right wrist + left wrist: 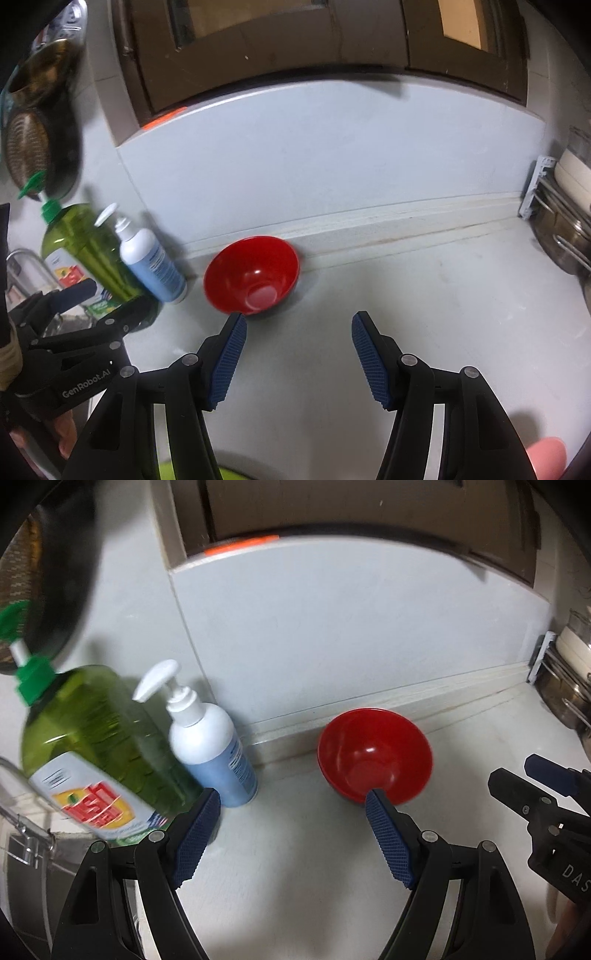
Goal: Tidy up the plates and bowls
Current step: 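Move both open grippers to the red bowl beside the soap bottles, then close both grippers on the rim of the red bowl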
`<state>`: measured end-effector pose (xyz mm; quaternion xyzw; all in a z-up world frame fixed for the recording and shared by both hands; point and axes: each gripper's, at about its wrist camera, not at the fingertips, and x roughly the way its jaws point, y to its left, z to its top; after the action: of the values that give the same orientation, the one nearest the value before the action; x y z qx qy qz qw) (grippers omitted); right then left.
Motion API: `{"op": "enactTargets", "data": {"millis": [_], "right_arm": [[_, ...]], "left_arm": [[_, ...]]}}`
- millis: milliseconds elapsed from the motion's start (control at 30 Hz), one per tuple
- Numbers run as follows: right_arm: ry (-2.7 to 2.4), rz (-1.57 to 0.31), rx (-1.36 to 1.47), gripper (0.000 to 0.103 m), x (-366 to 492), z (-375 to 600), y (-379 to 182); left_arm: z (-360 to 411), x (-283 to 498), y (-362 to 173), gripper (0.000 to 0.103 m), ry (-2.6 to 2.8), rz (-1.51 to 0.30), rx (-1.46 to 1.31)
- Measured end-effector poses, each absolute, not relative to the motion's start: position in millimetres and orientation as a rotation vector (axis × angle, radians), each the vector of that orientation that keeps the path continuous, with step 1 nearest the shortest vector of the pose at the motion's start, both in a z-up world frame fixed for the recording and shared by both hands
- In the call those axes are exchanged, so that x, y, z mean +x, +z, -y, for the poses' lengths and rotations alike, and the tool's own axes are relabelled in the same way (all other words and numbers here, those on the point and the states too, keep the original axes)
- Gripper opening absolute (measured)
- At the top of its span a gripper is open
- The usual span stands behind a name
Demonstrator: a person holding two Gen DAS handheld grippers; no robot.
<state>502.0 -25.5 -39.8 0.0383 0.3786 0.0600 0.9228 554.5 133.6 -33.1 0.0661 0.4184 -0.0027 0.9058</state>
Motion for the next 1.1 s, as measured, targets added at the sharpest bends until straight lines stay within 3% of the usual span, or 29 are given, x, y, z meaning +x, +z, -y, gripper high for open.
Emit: {"op": "enactTargets", "data": {"millis": [300, 567, 900, 1100], "right_arm": [[0.132, -0.837, 0.095, 0.060, 554.9, 17.6, -71.1], [0.129, -0.906, 0.125, 0.053, 591.3, 16.3, -102.6], [0.131, -0.951, 0.145, 0.034, 609.4, 17.3, -121.2], [0.163, -0.965, 0.154, 0.024, 617.6, 12.5, -123.7]], "left_arm": [[-130.3, 602.1, -71.3, 0.080, -0.001, -0.891, 0.152], [-124.3, 631.7, -104.9, 0.070, -0.006, -0.957, 0.150], [-117.8, 645.6, -125.6, 0.043, -0.035, -1.018, 0.140], [-112.9, 646.2, -126.3, 0.015, -0.103, -1.033, 0.115]]}}
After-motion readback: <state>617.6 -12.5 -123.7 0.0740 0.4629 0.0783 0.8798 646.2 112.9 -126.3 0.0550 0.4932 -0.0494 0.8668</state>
